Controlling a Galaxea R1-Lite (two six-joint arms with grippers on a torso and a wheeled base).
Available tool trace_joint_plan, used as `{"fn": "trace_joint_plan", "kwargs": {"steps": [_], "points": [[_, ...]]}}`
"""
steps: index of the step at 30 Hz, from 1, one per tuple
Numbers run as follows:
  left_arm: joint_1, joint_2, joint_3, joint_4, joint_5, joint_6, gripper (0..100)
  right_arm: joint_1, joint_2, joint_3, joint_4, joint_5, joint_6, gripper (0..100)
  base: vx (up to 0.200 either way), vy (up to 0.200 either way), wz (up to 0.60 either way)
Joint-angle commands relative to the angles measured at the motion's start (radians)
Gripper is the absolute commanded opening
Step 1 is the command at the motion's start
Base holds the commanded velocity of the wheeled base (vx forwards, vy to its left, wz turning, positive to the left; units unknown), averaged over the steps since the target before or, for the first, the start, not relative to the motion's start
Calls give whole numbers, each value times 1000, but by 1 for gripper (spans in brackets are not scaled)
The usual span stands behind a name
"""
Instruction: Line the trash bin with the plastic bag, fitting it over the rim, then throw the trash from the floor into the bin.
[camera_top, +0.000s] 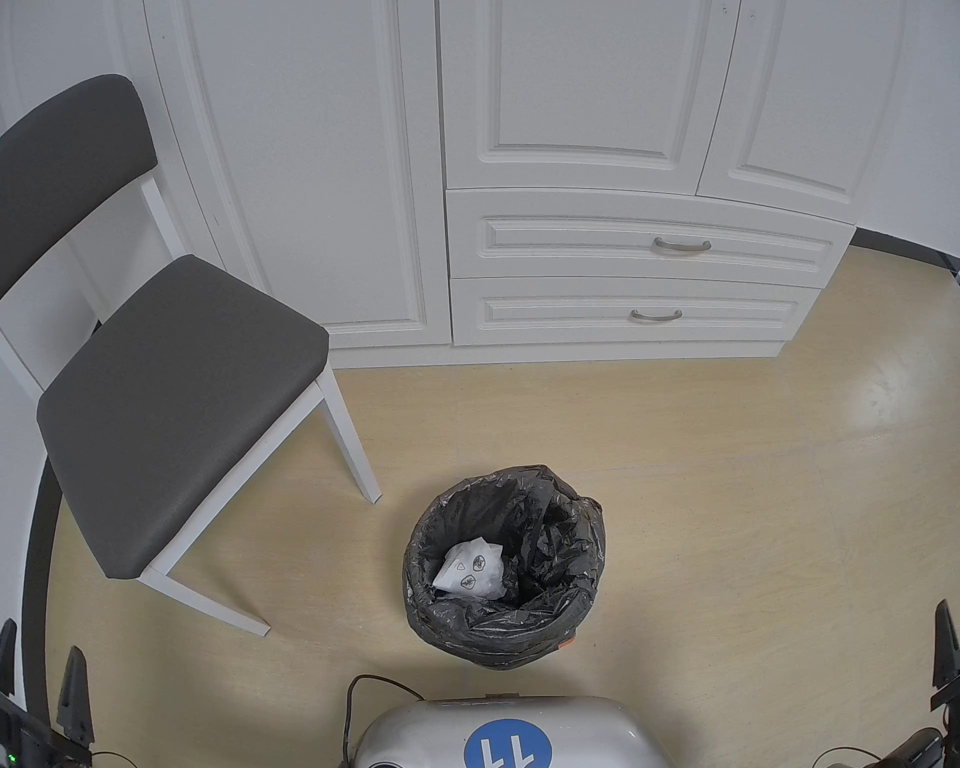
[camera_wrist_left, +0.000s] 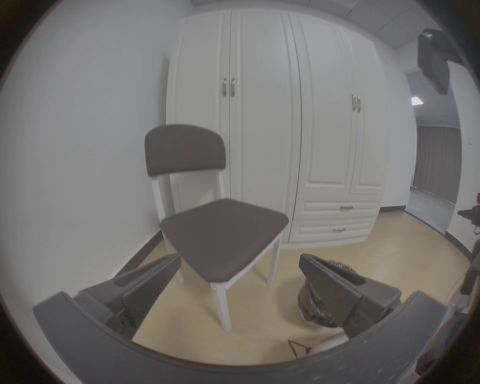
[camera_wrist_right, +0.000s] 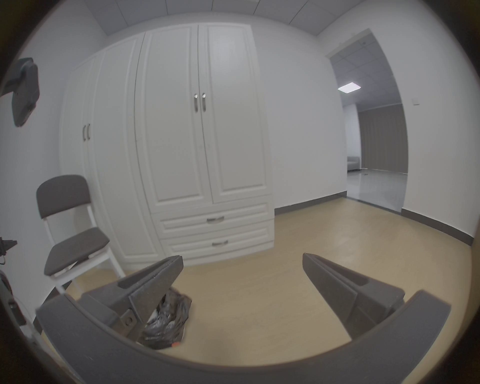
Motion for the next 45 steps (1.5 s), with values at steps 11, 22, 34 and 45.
{"fn": "trace_joint_plan", "kwargs": {"steps": [11, 22, 34, 45], "points": [[0, -16, 19, 52, 0, -8, 100, -1, -11, 17, 101, 36, -34, 100, 0, 0, 0], [0, -16, 18, 55, 2, -9, 100, -1, -11, 17, 101, 25, -182, 100, 0, 0, 0], [0, -16, 19, 117, -61, 29, 100, -1, -11, 17, 101, 59, -180, 100, 0, 0, 0], [2, -16, 19, 117, -61, 25, 100, -1, -11, 16, 168, 154, -122, 100, 0, 0, 0]]}}
